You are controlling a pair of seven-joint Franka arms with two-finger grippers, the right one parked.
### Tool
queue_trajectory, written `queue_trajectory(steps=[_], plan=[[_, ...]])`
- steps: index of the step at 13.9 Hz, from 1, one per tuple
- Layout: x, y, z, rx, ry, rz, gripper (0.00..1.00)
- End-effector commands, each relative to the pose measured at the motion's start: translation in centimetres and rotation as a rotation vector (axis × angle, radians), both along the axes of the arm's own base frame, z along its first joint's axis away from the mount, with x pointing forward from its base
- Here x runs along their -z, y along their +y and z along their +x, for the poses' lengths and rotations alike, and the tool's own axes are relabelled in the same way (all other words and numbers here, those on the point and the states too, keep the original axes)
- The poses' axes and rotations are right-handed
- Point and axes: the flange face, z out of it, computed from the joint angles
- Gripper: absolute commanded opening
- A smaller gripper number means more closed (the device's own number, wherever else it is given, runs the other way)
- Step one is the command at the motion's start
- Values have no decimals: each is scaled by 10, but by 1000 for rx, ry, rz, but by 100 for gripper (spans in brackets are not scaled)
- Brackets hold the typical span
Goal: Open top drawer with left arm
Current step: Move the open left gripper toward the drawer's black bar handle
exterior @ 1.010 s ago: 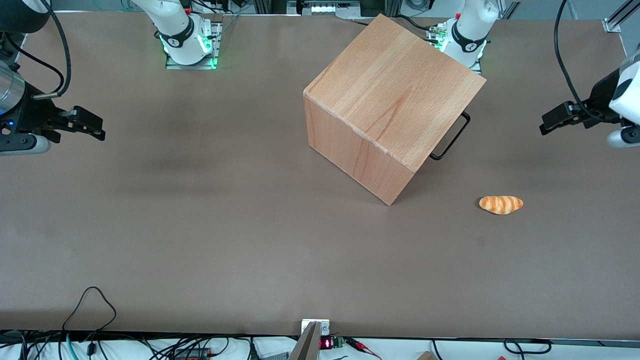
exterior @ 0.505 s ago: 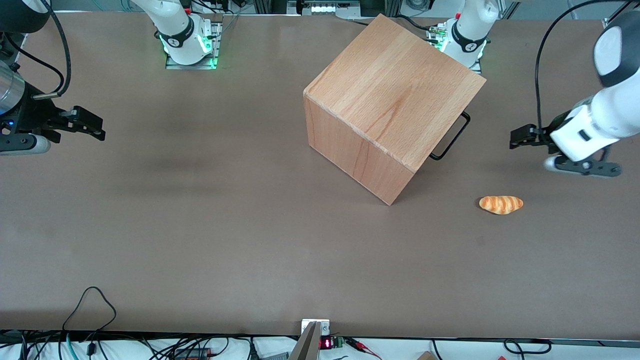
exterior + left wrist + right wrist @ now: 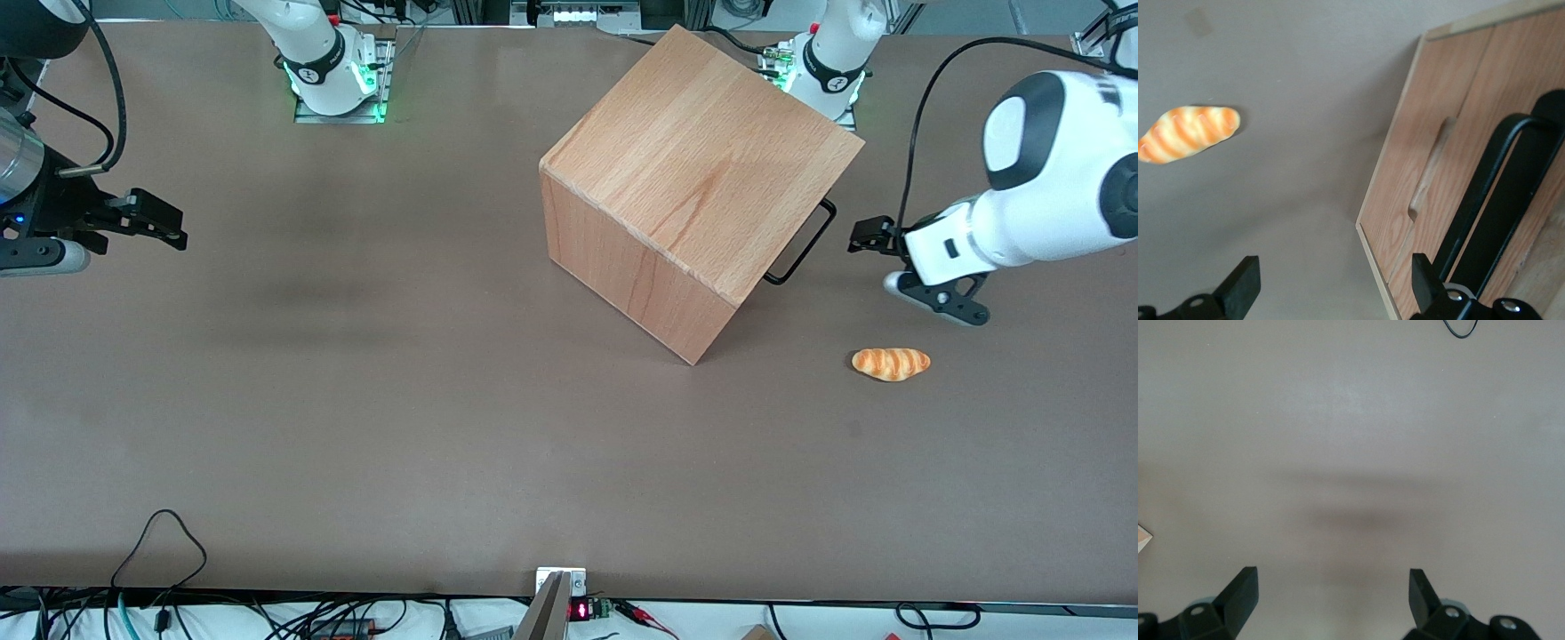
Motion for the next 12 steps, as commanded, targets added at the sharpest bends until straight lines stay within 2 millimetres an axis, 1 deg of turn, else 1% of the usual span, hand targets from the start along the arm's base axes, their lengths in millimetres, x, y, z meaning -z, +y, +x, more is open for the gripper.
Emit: queue_trajectory(steps=[1, 3, 4, 7, 9, 12], plan=[[4, -20, -7, 64, -6, -50, 100], [9, -34, -11, 93, 6, -73, 100], [9, -36, -11, 97, 7, -101, 100], [11, -38, -11, 129, -10, -124, 100], [20, -38, -11, 165, -28, -139, 100], [29, -38, -10, 191, -46, -151, 100]])
